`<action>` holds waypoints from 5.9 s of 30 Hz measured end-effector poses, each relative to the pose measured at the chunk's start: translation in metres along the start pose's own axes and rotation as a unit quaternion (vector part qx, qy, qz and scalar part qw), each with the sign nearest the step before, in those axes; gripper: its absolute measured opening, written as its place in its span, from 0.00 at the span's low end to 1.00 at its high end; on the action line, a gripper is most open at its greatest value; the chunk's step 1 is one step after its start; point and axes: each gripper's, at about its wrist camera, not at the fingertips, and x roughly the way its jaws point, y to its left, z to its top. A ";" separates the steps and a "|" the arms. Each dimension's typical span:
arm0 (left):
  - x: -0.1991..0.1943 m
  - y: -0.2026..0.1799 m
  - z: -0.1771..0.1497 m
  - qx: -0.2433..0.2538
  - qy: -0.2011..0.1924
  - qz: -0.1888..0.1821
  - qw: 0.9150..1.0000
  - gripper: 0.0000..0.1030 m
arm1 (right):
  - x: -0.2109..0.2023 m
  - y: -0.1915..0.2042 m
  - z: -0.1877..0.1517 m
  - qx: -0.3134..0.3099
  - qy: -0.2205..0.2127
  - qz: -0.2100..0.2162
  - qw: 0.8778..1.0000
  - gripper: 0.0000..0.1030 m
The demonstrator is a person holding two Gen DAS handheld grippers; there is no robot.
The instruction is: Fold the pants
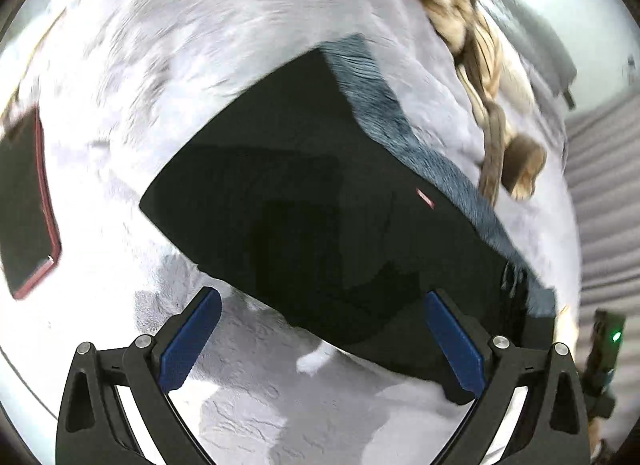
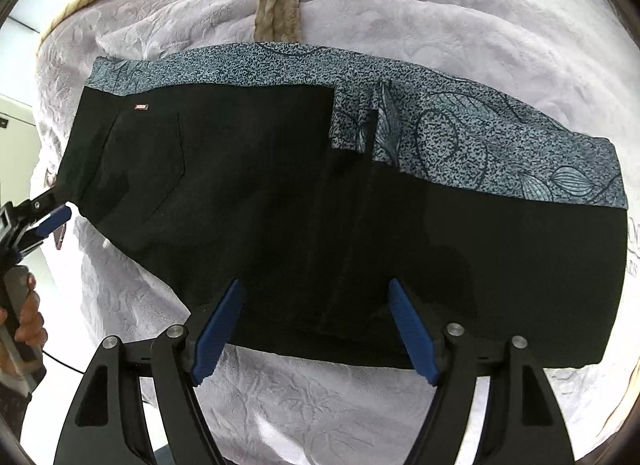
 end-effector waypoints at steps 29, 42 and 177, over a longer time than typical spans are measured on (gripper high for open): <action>0.032 -0.016 0.011 0.028 -0.018 0.037 0.999 0.53 | -0.074 0.025 0.053 -0.038 -0.047 0.047 0.997 0.77; 0.033 -0.104 -0.034 0.307 -0.102 0.258 0.910 0.38 | -0.029 0.206 0.172 -0.189 0.130 0.112 0.967 0.79; 0.120 -0.276 -0.101 0.246 0.192 0.073 0.947 1.00 | -0.072 -0.241 -0.056 0.207 -0.059 0.164 0.963 0.67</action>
